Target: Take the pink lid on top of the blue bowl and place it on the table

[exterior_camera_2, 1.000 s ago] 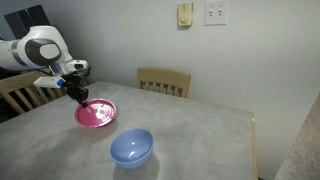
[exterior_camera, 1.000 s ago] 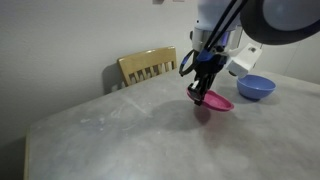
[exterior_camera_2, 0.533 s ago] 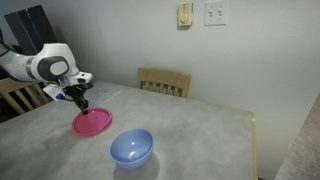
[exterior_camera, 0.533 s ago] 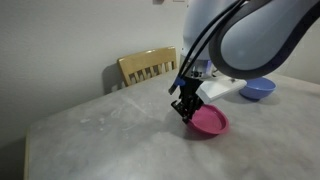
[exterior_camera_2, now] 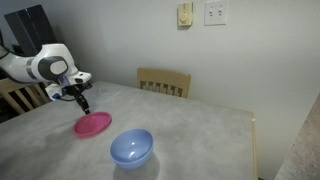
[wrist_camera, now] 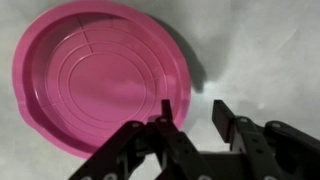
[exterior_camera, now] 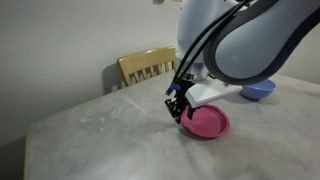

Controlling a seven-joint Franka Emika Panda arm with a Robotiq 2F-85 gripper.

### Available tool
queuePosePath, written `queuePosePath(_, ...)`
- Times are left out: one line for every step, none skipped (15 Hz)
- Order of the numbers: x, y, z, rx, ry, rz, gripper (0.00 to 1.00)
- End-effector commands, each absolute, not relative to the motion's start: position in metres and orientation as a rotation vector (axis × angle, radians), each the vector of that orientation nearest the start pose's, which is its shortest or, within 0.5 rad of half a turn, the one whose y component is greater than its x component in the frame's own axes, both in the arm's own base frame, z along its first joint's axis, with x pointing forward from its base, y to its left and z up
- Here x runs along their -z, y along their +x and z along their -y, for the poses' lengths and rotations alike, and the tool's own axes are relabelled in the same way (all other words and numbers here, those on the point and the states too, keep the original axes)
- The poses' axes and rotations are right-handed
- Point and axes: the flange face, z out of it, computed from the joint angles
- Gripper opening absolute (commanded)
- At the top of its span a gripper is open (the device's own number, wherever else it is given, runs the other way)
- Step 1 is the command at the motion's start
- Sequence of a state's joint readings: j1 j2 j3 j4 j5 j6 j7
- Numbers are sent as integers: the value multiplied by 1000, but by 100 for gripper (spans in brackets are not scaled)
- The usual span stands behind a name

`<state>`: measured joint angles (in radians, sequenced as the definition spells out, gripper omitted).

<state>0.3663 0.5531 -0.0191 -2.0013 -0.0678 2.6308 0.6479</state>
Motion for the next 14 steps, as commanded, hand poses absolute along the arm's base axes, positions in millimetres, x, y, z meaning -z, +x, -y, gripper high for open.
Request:
queuePosePath(-252,542,-226,222,-3147,-252,78)
queuePosePath(-270,534,-233,246,-3141,-203,86)
queuePosePath(-286,526,-239,263,-3140,-152,92)
queuePosePath(-305,516,-245,279,-3133,-100,98)
queuePosePath(-323,507,-250,282,-3125,-73,100)
queuePosePath(-338,499,-253,280,-3123,-49,100)
queuePosePath(-353,492,-256,281,-3128,-31,100)
queuePosePath(-365,486,-257,275,-3130,-11,100)
queuePosePath(-378,481,-257,262,-3133,-2,100)
queuePosePath(-387,478,-257,258,-3139,22,100)
queuePosePath(-396,474,-256,248,-3141,36,100)
queuePosePath(-386,485,-267,280,-3133,-4,100)
queuePosePath(-395,481,-265,276,-3136,7,100)
queuePosePath(-400,480,-264,281,-3135,14,100)
